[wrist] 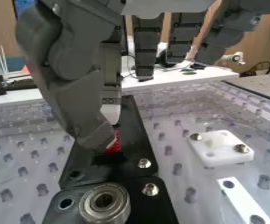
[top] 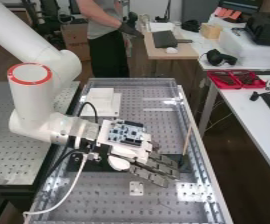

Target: Grab the pcb board and place it in the clear container

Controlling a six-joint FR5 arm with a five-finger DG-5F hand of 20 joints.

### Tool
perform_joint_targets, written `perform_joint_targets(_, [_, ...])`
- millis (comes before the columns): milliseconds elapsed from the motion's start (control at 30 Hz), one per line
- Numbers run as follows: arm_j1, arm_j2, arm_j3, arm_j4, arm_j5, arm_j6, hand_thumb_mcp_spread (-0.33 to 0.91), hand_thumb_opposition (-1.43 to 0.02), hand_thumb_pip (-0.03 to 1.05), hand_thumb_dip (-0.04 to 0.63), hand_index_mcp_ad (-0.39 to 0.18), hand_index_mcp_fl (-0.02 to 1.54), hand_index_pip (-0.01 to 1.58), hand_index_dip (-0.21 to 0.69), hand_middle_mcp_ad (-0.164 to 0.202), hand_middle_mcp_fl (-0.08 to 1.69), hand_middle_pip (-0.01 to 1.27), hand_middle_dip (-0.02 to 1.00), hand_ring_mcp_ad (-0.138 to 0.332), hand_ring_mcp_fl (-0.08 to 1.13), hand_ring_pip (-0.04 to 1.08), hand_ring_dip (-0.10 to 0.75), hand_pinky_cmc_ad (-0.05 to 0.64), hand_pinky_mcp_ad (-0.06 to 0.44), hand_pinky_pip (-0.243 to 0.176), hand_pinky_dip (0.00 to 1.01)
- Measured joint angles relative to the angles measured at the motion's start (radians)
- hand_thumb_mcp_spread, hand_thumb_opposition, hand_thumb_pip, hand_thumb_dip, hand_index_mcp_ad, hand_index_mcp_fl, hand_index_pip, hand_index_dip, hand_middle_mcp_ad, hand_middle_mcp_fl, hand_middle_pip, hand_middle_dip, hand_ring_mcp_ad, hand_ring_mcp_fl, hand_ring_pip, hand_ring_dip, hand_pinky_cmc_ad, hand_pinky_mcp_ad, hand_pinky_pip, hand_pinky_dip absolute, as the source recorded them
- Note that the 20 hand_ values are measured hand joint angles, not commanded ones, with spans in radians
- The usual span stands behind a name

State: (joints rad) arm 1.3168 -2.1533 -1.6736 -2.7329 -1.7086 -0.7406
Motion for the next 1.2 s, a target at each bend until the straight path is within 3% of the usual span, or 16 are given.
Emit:
perform_joint_targets(467, [-0.004,-0.003,-0.007,-0.006,0.000,0.000,0.51,-0.92,0.64,0.300,-0.138,0.19,1.55,0.154,0.045,0.14,0.14,0.16,0.106,0.01,0.10,0.023,0.265,0.145,-0.061,0.20])
perform_joint_targets(833, [-0.003,-0.013,-0.001,0.007,0.004,0.015,0.52,-0.94,0.64,0.300,-0.134,0.42,1.52,0.166,0.042,0.16,0.14,0.17,0.106,0.01,0.09,0.024,0.262,0.145,-0.061,0.20])
perform_joint_targets(933, [-0.002,-0.014,0.001,0.006,0.003,0.016,0.52,-0.94,0.64,0.300,-0.134,0.43,1.52,0.166,0.045,0.16,0.14,0.17,0.126,0.01,0.09,0.023,0.278,0.143,-0.044,0.20])
perform_joint_targets(1200, [0.000,0.016,0.002,0.004,0.005,0.030,0.54,-0.94,0.62,0.300,-0.134,0.43,1.51,0.164,0.044,0.19,0.14,0.17,0.126,0.01,0.10,0.030,0.278,0.143,-0.044,0.19])
